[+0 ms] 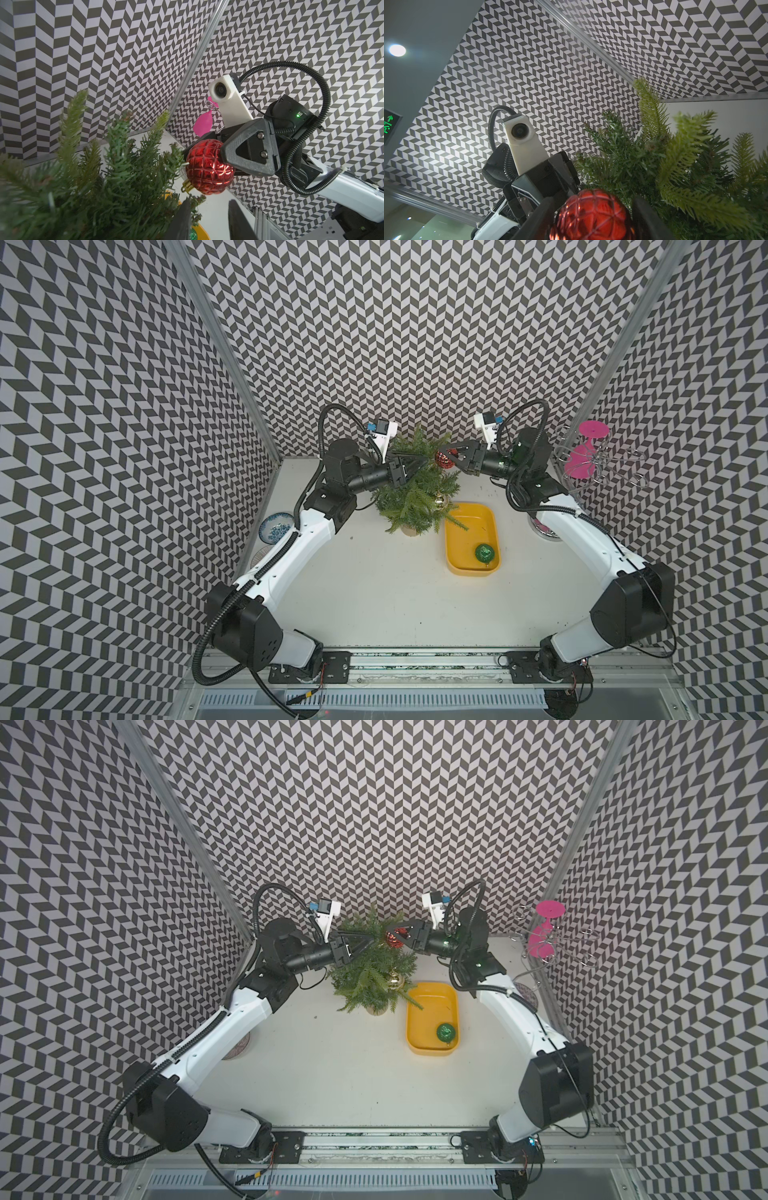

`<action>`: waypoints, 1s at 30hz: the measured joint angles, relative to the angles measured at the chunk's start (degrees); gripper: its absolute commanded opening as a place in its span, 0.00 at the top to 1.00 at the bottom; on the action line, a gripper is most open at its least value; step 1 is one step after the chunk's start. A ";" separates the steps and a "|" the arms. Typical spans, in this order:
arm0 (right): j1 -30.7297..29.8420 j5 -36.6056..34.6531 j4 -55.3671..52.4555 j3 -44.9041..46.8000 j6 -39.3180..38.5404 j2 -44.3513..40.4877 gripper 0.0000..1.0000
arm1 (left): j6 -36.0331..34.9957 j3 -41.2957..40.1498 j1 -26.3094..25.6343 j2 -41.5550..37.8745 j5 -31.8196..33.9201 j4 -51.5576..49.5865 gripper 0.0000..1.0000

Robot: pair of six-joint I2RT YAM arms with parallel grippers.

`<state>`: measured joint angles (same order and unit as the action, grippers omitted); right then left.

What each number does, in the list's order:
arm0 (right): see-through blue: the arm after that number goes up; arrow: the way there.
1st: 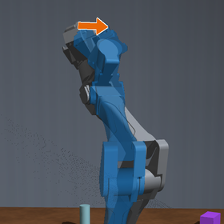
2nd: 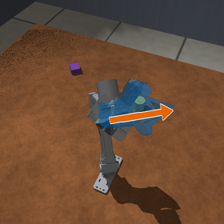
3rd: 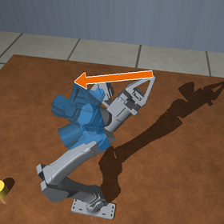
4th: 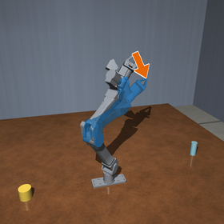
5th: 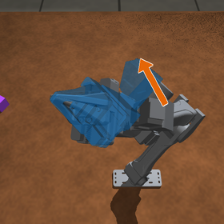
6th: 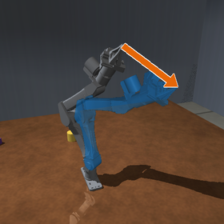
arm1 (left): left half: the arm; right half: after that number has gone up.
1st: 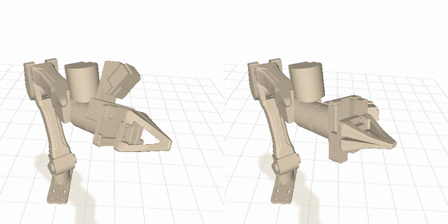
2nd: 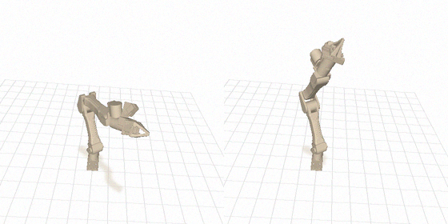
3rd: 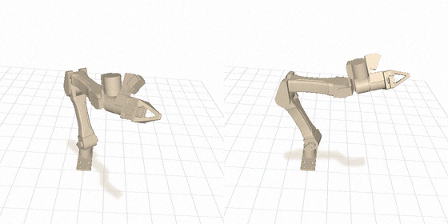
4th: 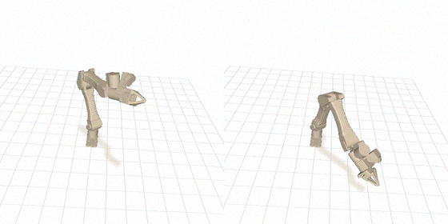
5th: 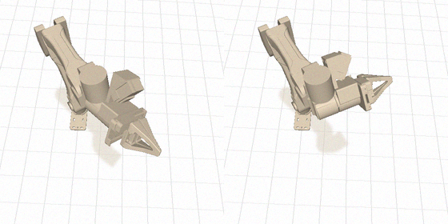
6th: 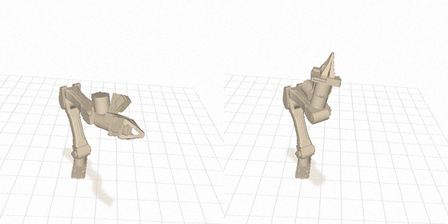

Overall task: Decorate the small christmas tree with ornaments
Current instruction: Hang an ornament on the christmas tree.

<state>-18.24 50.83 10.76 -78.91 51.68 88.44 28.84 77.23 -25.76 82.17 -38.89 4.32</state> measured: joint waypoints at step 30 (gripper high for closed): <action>-1.16 0.66 4.39 1.90 3.02 -0.04 0.41 | -8.24 4.59 -4.02 0.35 15.76 -10.05 0.68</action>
<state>-19.40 51.48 15.16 -77.01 54.70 88.40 20.60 81.82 -29.78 82.52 -23.14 -5.74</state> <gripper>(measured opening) 0.590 0.296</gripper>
